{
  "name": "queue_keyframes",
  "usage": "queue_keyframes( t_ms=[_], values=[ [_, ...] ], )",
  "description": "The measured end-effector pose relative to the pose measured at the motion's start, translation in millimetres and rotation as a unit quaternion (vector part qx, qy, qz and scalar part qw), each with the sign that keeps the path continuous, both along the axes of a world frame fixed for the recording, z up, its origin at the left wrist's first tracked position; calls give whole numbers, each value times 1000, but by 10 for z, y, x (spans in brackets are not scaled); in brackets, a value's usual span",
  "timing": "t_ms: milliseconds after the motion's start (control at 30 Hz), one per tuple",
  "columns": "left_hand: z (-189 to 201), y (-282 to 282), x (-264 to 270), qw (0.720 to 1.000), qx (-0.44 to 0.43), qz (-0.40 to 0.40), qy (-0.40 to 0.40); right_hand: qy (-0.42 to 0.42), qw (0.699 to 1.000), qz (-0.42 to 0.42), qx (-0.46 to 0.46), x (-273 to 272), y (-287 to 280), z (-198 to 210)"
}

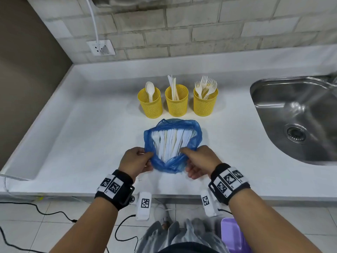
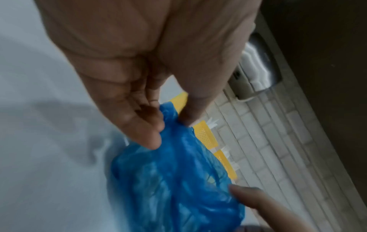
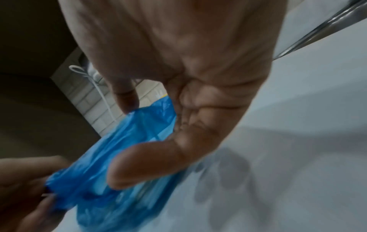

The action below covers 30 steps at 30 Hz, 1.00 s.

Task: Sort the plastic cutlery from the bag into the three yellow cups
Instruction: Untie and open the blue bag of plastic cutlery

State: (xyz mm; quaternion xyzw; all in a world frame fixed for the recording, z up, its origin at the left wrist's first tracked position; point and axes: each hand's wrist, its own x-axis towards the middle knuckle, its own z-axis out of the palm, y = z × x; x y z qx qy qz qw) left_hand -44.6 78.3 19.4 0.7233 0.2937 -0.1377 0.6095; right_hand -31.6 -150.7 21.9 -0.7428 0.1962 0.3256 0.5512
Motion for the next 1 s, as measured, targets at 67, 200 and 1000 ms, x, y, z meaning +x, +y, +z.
queue_keyframes(
  t_ms=[67, 200, 1000],
  values=[
    [10, -57, -3, 1000, -2, -4, -30, -35, 999, -33, 24, 43, 84, -38],
    [-37, -48, 28, 984, -165, 57, -30, -48, 978, -129, 154, 45, 108, -121],
    [-97, 170, 961, 892, 357, -235, -148, -309, 924, 58, -219, 1008, -3, -134]
  ],
)
